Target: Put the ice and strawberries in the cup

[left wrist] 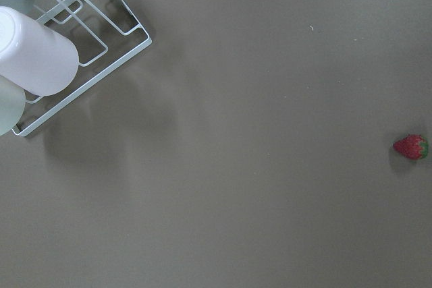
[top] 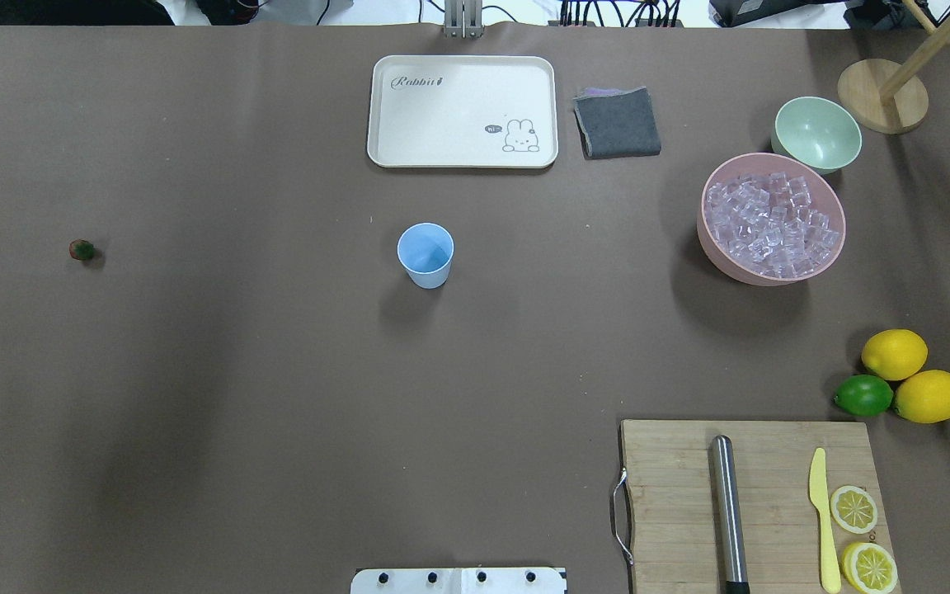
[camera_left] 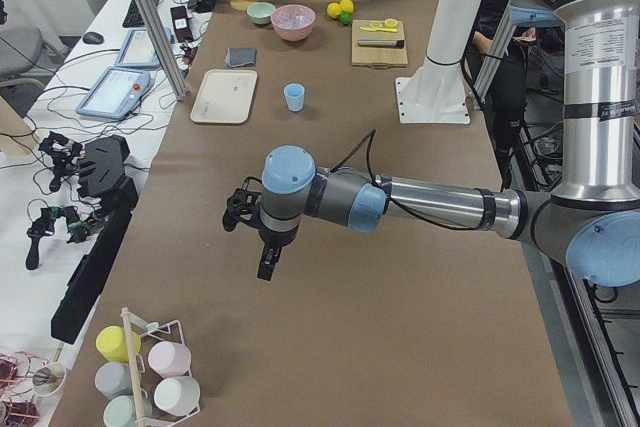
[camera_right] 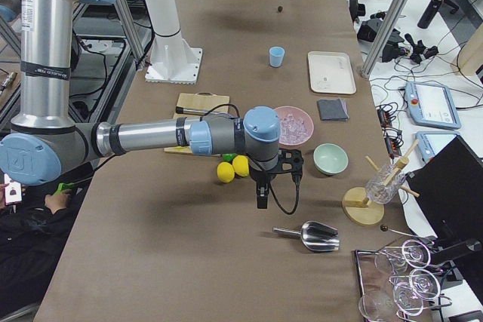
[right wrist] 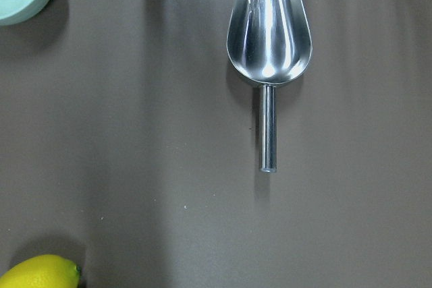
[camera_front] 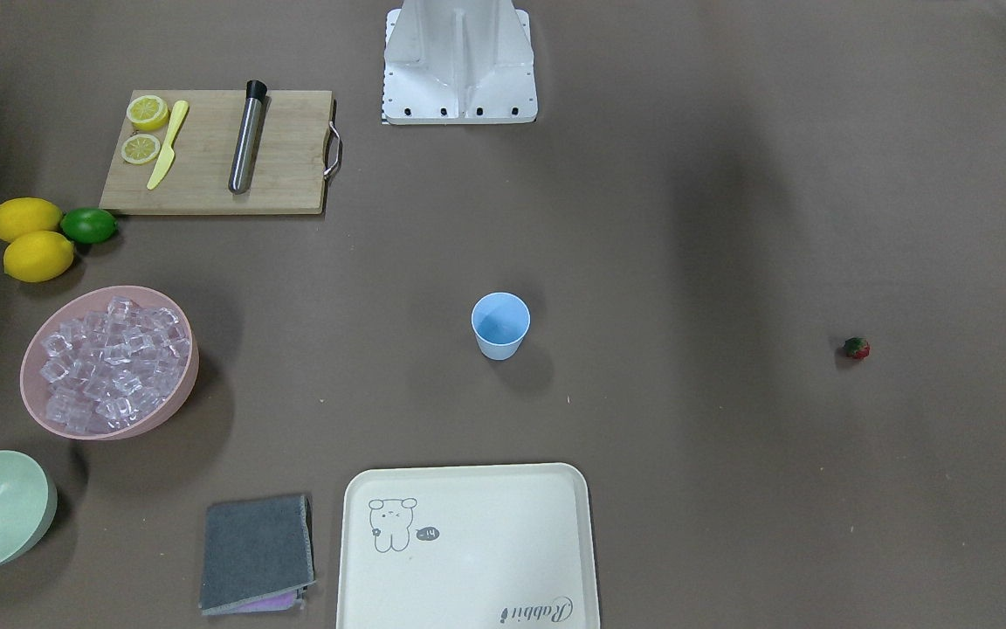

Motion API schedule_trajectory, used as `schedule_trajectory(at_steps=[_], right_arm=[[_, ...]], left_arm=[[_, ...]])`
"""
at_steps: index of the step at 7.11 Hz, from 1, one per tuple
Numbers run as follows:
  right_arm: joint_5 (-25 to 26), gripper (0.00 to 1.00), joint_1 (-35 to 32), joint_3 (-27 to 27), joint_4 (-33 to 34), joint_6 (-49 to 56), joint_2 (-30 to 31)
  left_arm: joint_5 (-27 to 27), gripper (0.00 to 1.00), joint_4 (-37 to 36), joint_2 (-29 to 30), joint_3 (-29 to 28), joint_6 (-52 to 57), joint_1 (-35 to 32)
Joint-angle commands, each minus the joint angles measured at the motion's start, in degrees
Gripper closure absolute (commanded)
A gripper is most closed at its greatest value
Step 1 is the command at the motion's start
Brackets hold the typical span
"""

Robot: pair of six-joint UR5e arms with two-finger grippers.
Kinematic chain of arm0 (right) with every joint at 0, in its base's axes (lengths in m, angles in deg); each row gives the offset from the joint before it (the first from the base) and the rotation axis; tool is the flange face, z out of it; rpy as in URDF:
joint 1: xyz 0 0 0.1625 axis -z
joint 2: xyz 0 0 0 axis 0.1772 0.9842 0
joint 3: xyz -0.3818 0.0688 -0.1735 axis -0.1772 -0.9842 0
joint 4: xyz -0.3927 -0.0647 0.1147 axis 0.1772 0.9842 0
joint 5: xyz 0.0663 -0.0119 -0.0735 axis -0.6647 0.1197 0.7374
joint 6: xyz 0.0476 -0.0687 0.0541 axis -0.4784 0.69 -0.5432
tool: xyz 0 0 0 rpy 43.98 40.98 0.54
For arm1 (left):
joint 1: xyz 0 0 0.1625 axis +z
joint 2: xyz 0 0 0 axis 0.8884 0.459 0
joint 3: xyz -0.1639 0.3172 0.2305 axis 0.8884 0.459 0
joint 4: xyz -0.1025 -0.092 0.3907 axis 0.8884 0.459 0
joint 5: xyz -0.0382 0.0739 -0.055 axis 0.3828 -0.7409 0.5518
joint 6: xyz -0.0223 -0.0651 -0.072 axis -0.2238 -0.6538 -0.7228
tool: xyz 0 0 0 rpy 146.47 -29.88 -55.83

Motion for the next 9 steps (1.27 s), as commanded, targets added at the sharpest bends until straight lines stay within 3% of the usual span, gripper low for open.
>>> schedule_trajectory(at_steps=[1, 9], right_arm=[[-0.01, 0.01, 0.08, -0.12, 0.04, -0.01, -0.57], [-0.19, 0.01, 0.08, 1.02, 0.13, -0.01, -0.4]], left_arm=[[0.27, 0.02, 0.0, 0.28, -0.25, 0.03, 0.08], [0.36, 0.02, 0.08, -0.07, -1.13, 0.12, 0.08]])
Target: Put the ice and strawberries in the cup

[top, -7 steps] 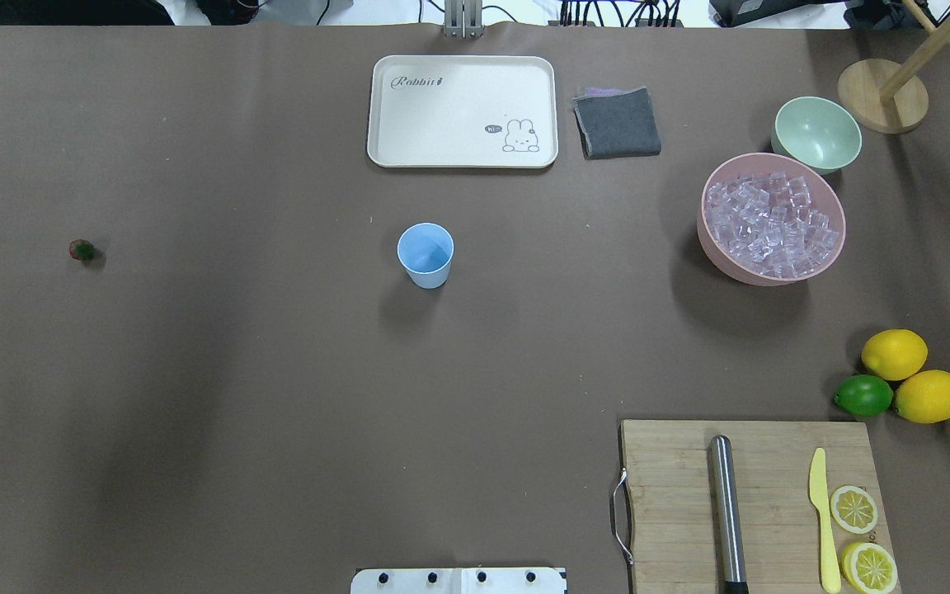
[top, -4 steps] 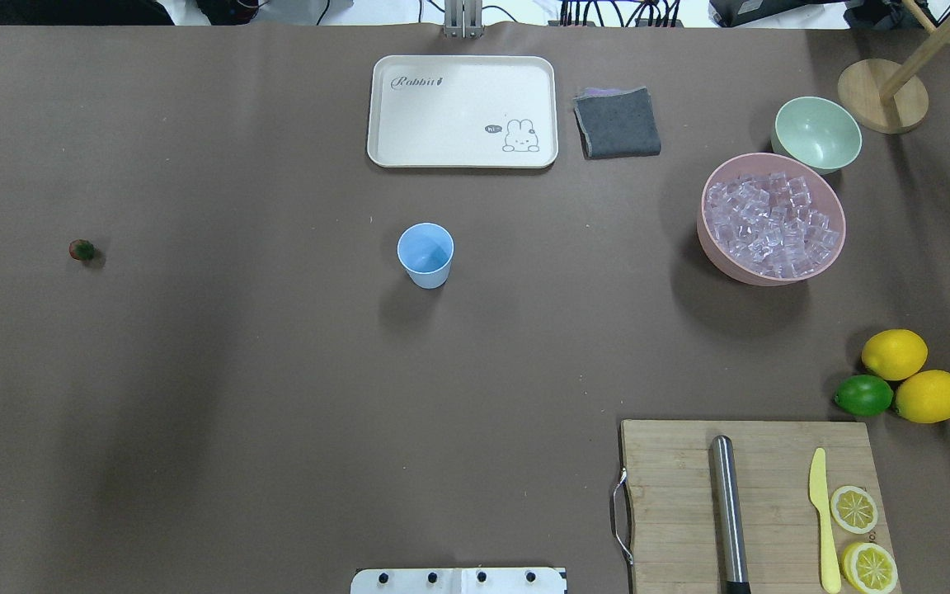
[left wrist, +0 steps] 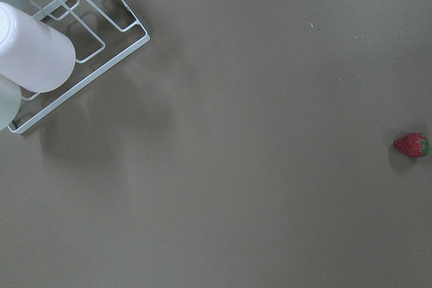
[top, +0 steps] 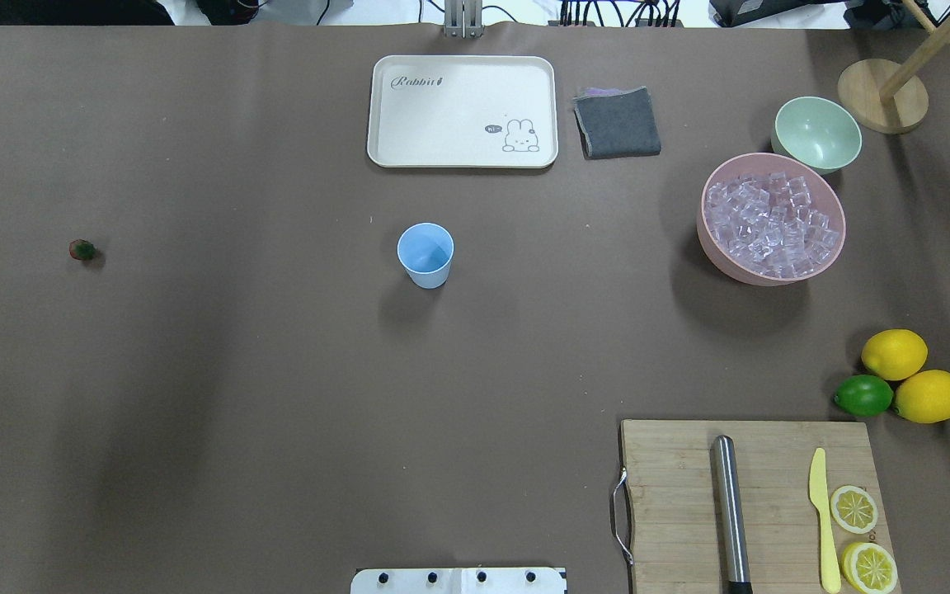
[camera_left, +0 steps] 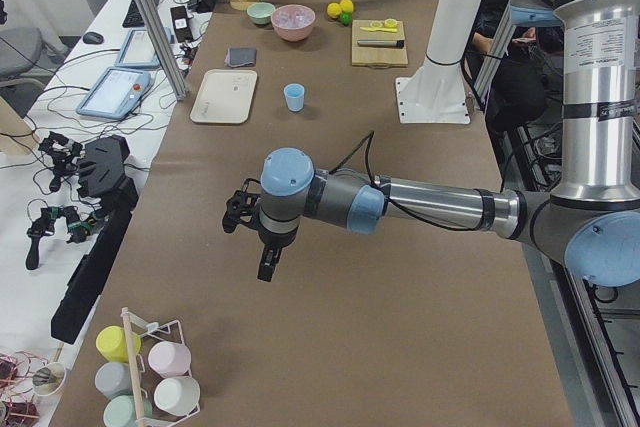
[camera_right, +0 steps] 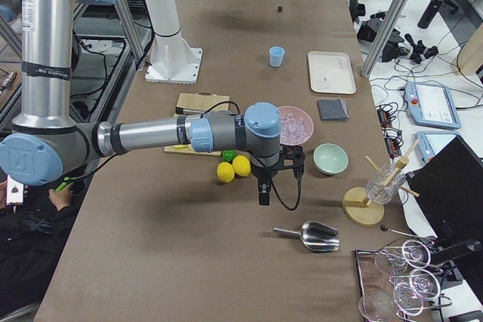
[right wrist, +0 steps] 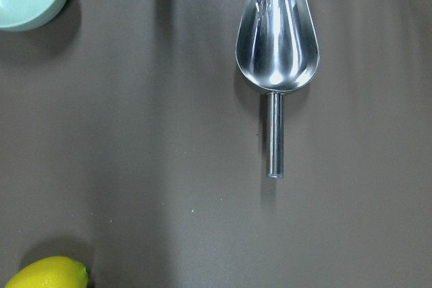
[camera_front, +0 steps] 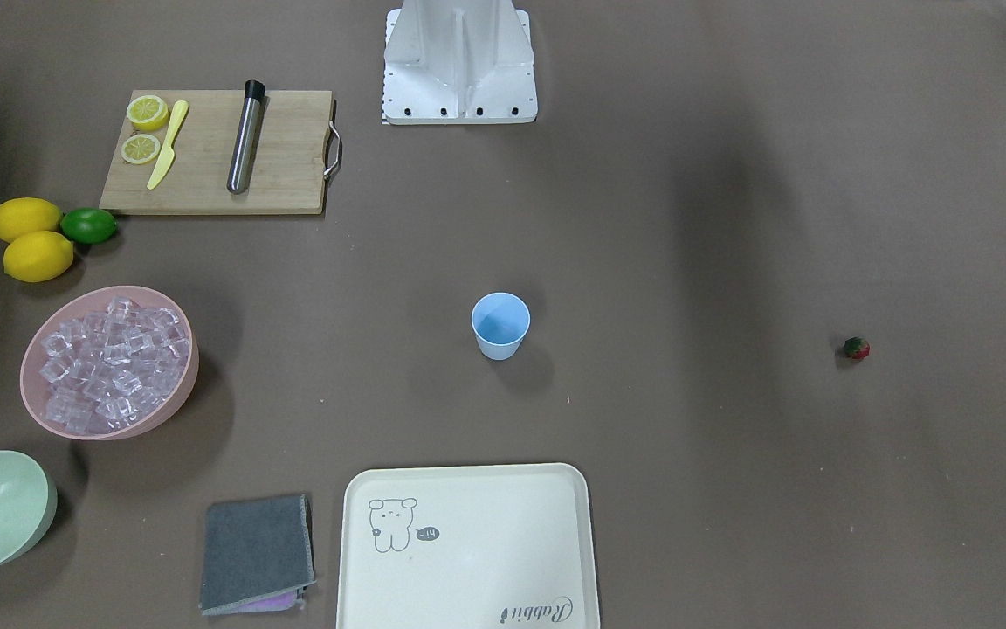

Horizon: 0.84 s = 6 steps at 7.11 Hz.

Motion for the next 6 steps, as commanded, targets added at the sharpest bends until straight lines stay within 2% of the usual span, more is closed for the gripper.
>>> schedule_trajectory(at_steps=[1, 6], right_arm=[[0.08, 0.01, 0.0, 0.14, 0.1, 0.01, -0.39], [0.34, 0.01, 0.97, 0.05, 0.19, -0.08, -0.3]], left_arm=[[0.12, 0.02, -0.04, -0.06, -0.14, -0.06, -0.18], [0.04, 0.02, 0.14, 0.2, -0.22, -0.06, -0.09]])
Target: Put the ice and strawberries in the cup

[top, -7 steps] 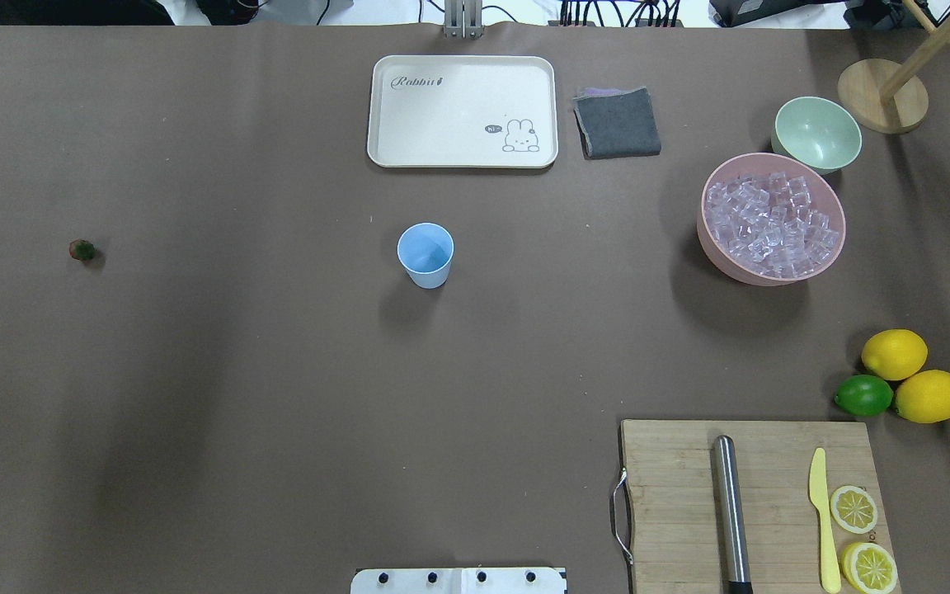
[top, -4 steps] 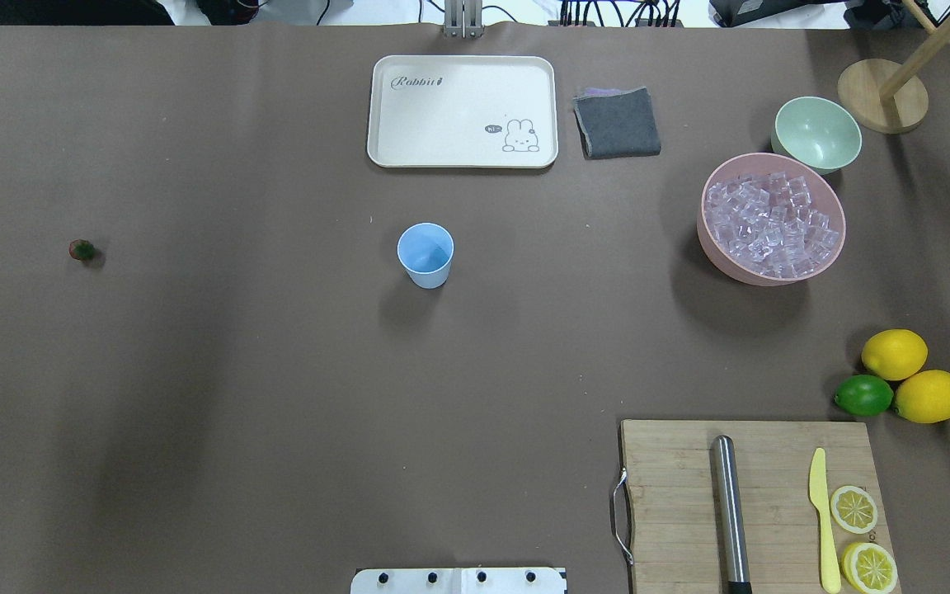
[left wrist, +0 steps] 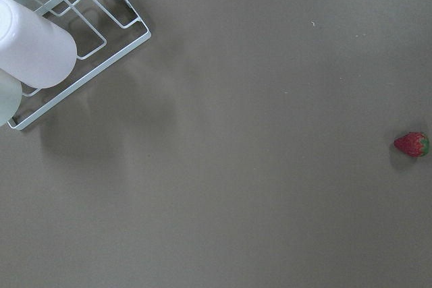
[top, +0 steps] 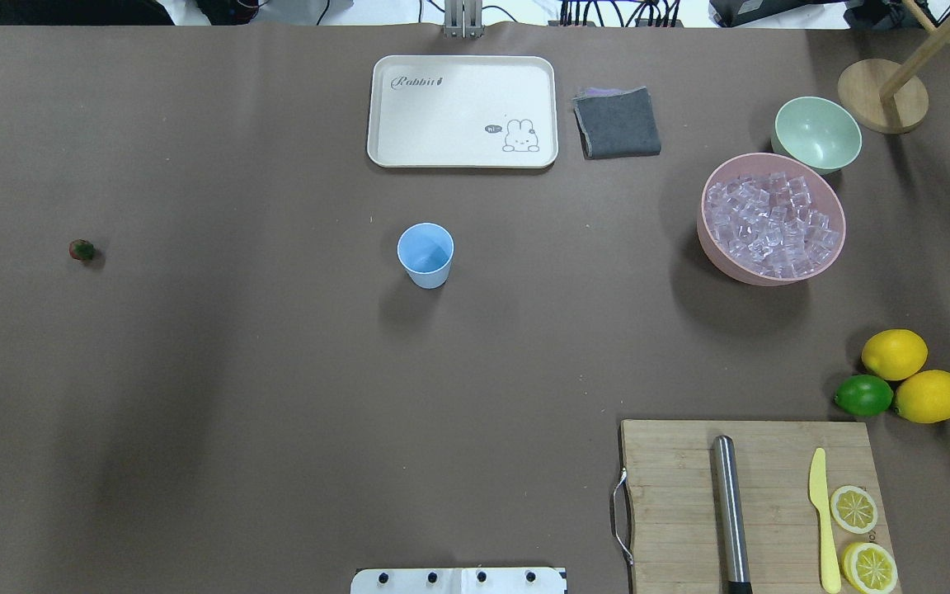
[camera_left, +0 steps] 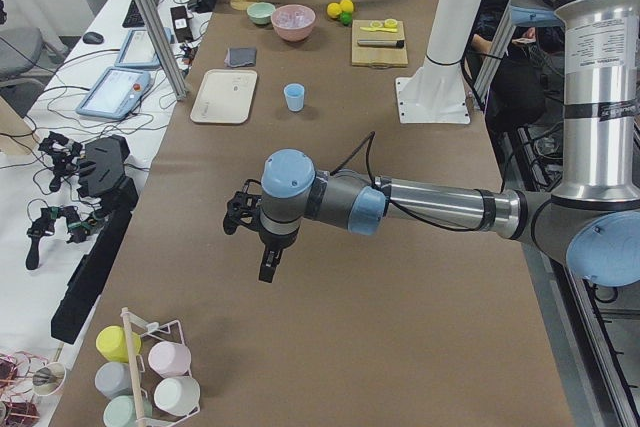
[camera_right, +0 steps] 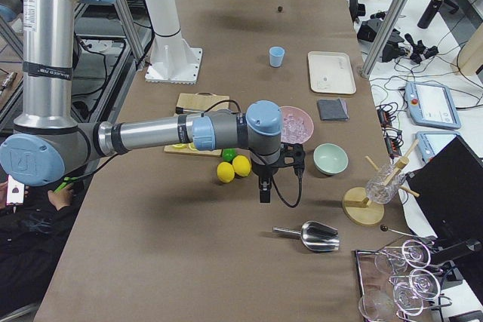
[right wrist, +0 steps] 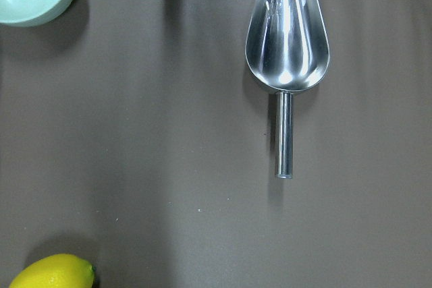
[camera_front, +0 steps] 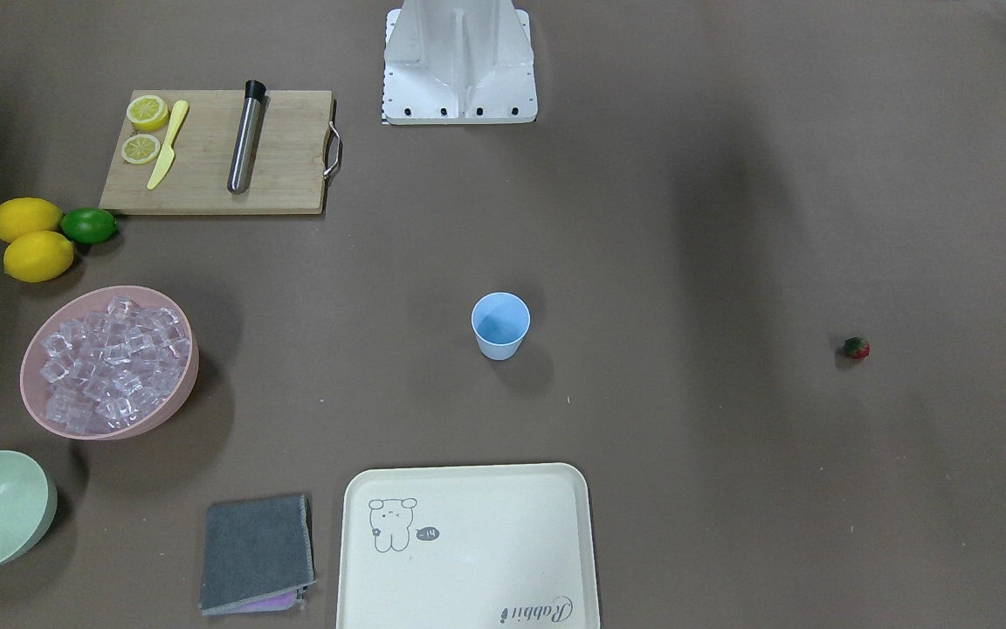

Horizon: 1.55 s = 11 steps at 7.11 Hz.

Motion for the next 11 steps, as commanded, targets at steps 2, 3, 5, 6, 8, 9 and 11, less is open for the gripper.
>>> schedule_trajectory(at_steps=[2, 3, 5, 6, 8, 9, 11], right_arm=[[0.12, 0.01, 0.04, 0.17, -0.06, 0.05, 0.33], [0.12, 0.01, -0.05, 0.61, -0.06, 0.06, 0.51], [0.21, 0.01, 0.04, 0.44, -0.06, 0.06, -0.1], [0.12, 0.01, 0.22, 0.44, -0.06, -0.03, -0.1], [0.03, 0.01, 0.22, 0.44, 0.12, -0.03, 0.24], [0.12, 0.01, 0.22, 0.35, 0.12, -0.03, 0.33], [0.47, 0.01, 0.22, 0.44, 0.12, -0.3, 0.51]], left_arm=[[0.02, 0.02, 0.1, -1.44, 0.82, 0.0, -0.19], [0.02, 0.02, 0.1, -1.54, 0.83, 0.0, -0.19], [0.02, 0.02, -0.08, -1.63, 1.18, 0.0, -1.32], [0.02, 0.02, -0.16, -1.63, 1.18, 0.09, -1.33], [0.02, 0.02, -0.25, -1.54, 1.18, 0.09, -1.33], [0.11, 0.02, -0.17, -1.45, 1.18, 0.09, -1.24], [0.11, 0.02, -0.17, -1.54, 0.83, 0.17, -1.24]])
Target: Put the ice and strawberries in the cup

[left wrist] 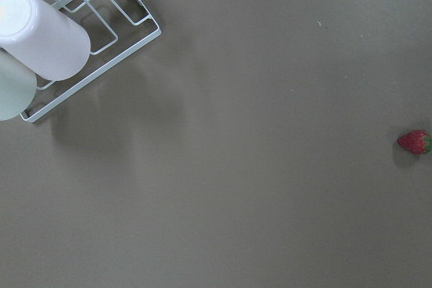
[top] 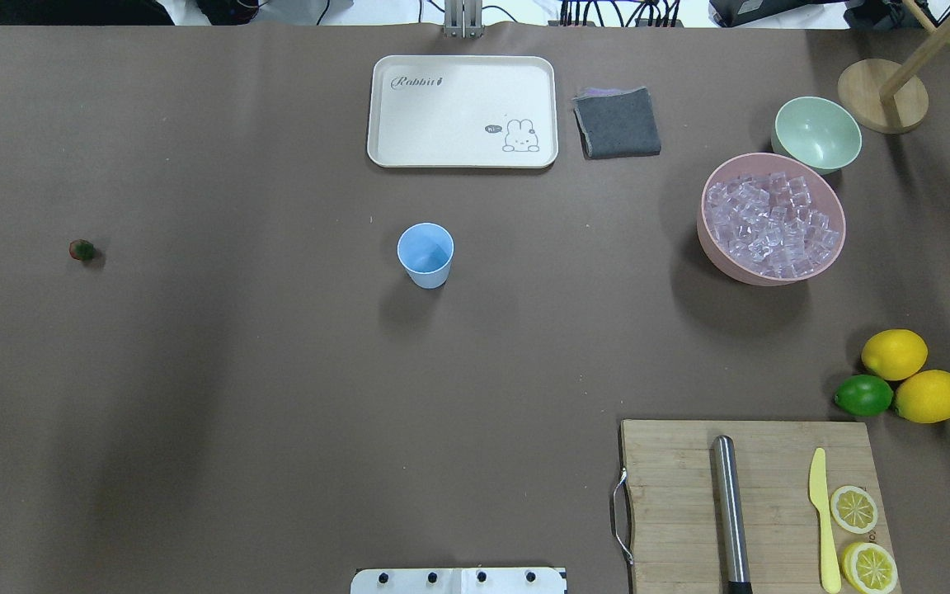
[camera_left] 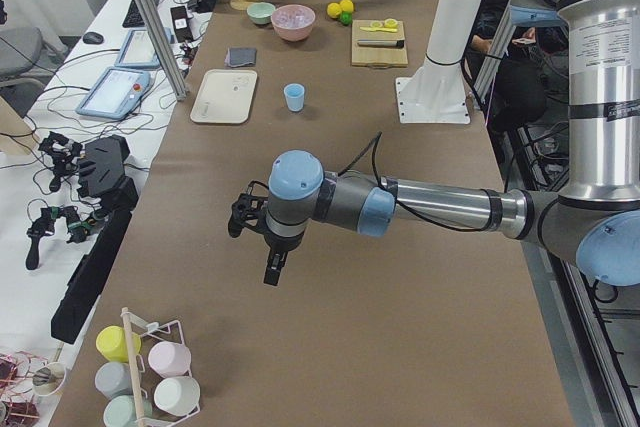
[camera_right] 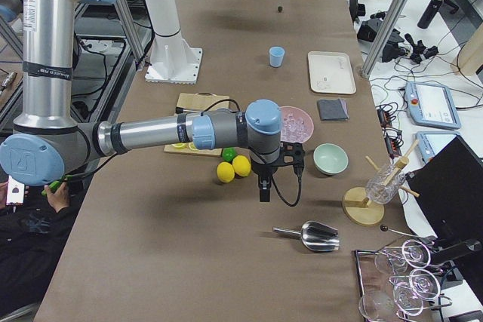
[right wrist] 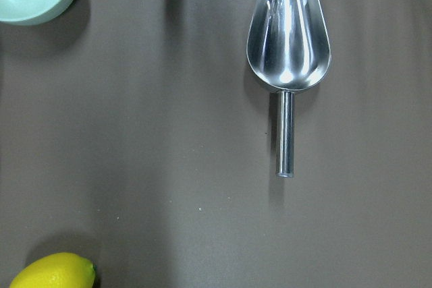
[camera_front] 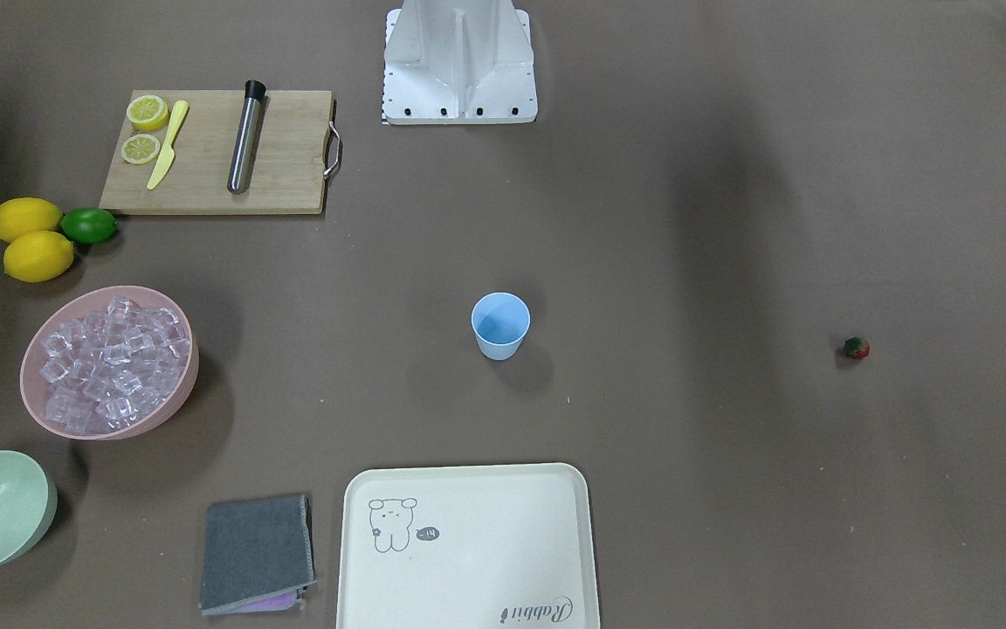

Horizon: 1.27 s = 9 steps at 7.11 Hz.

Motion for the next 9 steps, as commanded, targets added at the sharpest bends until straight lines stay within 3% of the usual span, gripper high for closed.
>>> schedule_trajectory(at_steps=[1, 9], right_arm=[[0.1, 0.01, 0.0, 0.21, -0.21, 0.0, 0.87], [-0.25, 0.01, 2.03, 0.03, -0.12, 0.26, -0.27]], left_arm=[[0.01, 0.02, 0.01, -0.06, -0.22, 0.07, 0.02], [-0.08, 0.02, 0.09, 0.65, -0.31, -0.02, 0.98]])
